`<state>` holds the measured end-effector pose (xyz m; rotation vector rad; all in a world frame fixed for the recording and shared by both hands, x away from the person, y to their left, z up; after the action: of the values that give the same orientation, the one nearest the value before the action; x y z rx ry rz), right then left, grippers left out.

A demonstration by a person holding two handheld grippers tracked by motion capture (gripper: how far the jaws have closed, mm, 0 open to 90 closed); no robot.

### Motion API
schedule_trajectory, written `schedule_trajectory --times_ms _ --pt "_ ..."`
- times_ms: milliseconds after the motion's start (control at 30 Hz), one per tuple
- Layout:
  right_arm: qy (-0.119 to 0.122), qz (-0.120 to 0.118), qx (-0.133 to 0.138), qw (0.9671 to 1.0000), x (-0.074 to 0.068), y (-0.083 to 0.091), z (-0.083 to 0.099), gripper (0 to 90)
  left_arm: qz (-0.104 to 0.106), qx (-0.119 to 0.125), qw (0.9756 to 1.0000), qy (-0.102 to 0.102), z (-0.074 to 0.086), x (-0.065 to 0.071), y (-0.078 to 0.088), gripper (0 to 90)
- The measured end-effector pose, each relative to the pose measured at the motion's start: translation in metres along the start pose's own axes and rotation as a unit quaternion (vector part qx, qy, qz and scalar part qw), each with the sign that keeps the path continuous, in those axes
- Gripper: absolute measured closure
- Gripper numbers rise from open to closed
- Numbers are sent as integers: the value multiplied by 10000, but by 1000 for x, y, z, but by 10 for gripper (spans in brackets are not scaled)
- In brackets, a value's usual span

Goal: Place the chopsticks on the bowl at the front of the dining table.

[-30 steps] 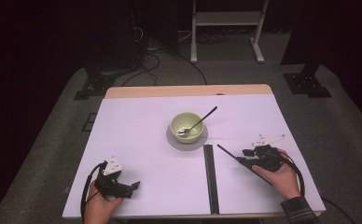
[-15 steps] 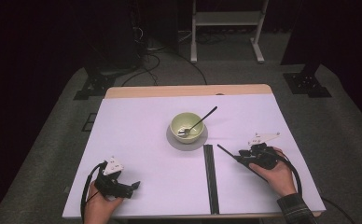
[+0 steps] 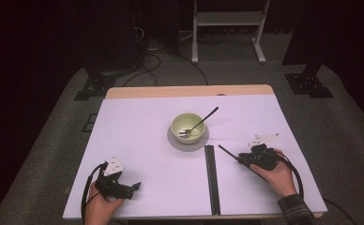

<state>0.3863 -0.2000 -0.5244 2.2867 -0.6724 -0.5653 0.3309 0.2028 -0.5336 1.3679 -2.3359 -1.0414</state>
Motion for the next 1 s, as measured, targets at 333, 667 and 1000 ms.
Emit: schedule_trajectory --times_ms 333,667,1000 --pt "-40 -20 22 10000 1 0 1 818 -2 -2 10000 -5 0 0 0 0" --pt "-116 -7 64 9999 3 0 1 853 -2 -4 10000 -9 0 0 0 0" --pt "-198 28 33 9998 3 0 1 860 -2 -4 10000 -10 0 0 0 0"
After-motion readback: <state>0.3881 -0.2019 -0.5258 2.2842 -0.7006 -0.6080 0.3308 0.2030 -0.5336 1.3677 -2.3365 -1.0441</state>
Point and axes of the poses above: each handheld gripper's, and its own axes: y roughly backward along the jaws, z roughly out of its underside, x roughly to its right, the point moved 10 cm from there along -y, roughly forward along the jaws, and after that the axes turned 10 degrees about -z, right-handed, at the moved point
